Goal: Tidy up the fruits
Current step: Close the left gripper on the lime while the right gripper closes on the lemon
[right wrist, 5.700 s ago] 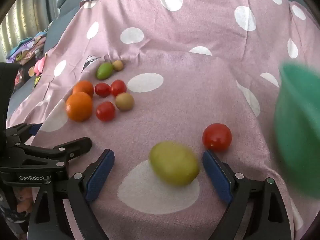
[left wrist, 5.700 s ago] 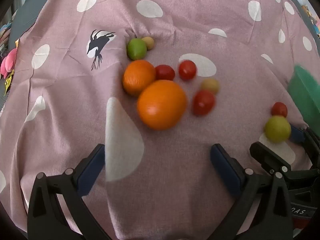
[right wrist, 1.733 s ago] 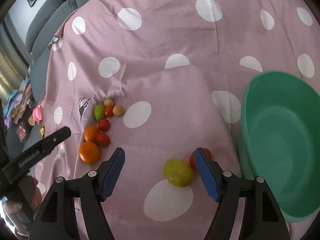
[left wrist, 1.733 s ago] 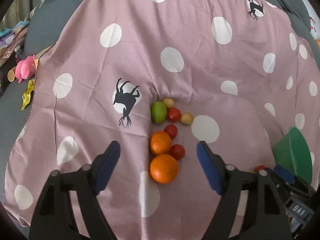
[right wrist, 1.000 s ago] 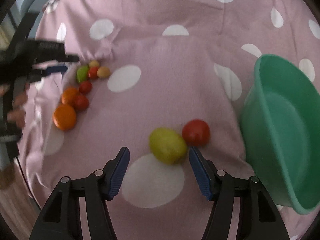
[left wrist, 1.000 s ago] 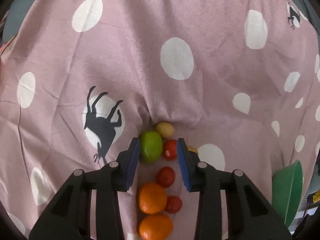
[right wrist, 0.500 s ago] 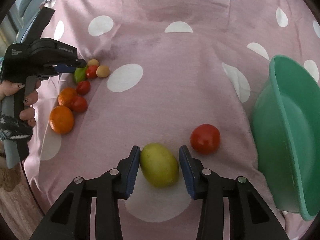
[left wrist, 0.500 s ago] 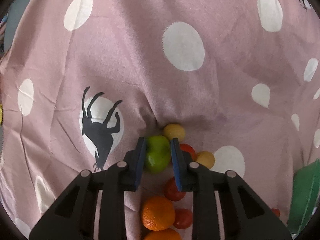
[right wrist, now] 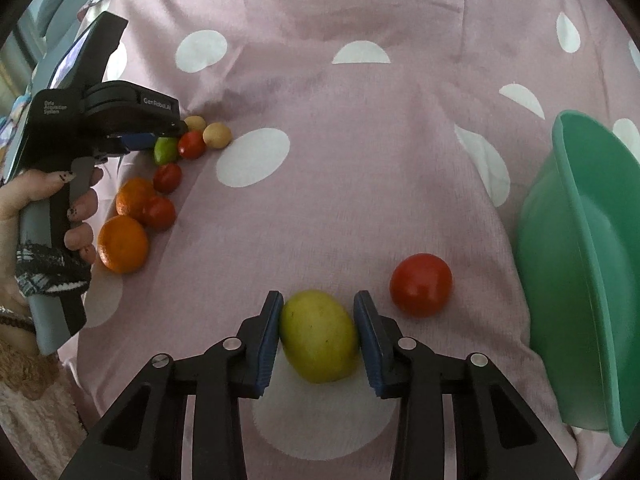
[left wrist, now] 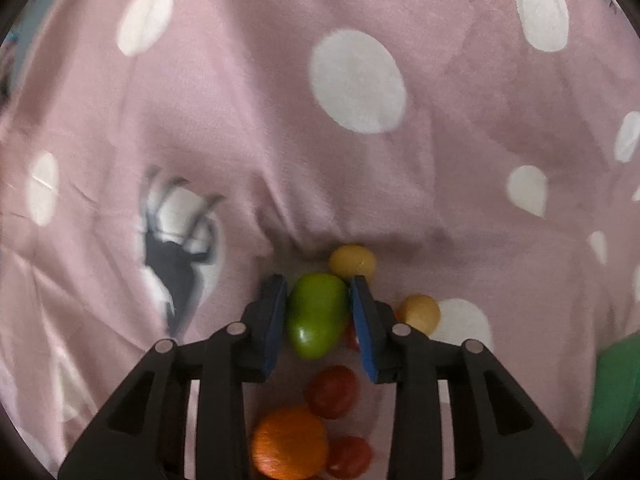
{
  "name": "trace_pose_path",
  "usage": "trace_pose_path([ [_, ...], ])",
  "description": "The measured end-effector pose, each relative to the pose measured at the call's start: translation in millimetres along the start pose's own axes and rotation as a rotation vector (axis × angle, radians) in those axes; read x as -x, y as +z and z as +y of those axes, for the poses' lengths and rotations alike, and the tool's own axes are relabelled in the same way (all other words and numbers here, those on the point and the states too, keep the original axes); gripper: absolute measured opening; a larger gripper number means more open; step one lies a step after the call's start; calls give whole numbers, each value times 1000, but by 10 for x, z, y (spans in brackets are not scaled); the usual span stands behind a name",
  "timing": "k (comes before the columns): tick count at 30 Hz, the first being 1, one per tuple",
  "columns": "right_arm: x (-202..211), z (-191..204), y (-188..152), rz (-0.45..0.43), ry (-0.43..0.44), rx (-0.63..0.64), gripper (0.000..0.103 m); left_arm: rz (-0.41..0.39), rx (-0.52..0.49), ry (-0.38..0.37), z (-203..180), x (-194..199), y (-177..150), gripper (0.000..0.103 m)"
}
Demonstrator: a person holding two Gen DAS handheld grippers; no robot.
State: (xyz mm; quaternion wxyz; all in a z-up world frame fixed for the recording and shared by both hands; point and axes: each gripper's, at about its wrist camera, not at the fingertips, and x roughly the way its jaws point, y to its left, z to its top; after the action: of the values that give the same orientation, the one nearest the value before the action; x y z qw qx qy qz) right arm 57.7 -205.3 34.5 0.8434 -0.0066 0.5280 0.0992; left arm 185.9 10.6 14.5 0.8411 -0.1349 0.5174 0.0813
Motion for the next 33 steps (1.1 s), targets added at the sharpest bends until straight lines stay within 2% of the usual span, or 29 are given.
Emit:
trace_pose_path([
  [1,2,9,-8,0,-2,0,38,37,21,-17,10,-92,-18,33],
  [2,-2,18,-7,4,-3,0,38,2,-7,-2,-39,-83,-30,33],
  [5,28,10,1,-8,12,-3,38,-8,-69,65,-137,-81,-52,33],
  [8,25,-4,6,-9,11,-7,38,-15,-74,87,-207,-91,-71,32],
  [11,18,-7,16,-14,8,-8,38,-6,-34,79,-216,-74,-68,32],
  [14,33,-41,29,-27,28,-25,36,-71,-50,91,-233,111,-60,32],
  [19,147,-127,55,-85,55,-64,32,-147,-45,35,-288,516,-68,32],
  [21,204,-170,62,-110,98,-82,21,-168,-54,15,-307,664,-75,32],
  [23,241,-207,66,-127,126,-95,19,-188,-65,0,-360,771,-101,32],
  [26,235,-229,56,-107,149,-92,19,-201,-54,-24,-326,869,-185,32],
  [28,228,-284,77,-85,193,-138,19,-198,-31,-56,-229,876,-234,32],
  [29,226,-340,95,-76,229,-179,20,-202,-18,-70,-206,974,-273,32],
  [31,243,-373,120,-82,243,-206,29,-206,9,-77,-134,1122,-316,32],
  [32,264,-349,142,-95,228,-195,39,-206,11,-72,-129,1148,-342,32],
  [33,273,-316,147,-103,222,-177,44,-209,0,-68,-131,1181,-370,32],
])
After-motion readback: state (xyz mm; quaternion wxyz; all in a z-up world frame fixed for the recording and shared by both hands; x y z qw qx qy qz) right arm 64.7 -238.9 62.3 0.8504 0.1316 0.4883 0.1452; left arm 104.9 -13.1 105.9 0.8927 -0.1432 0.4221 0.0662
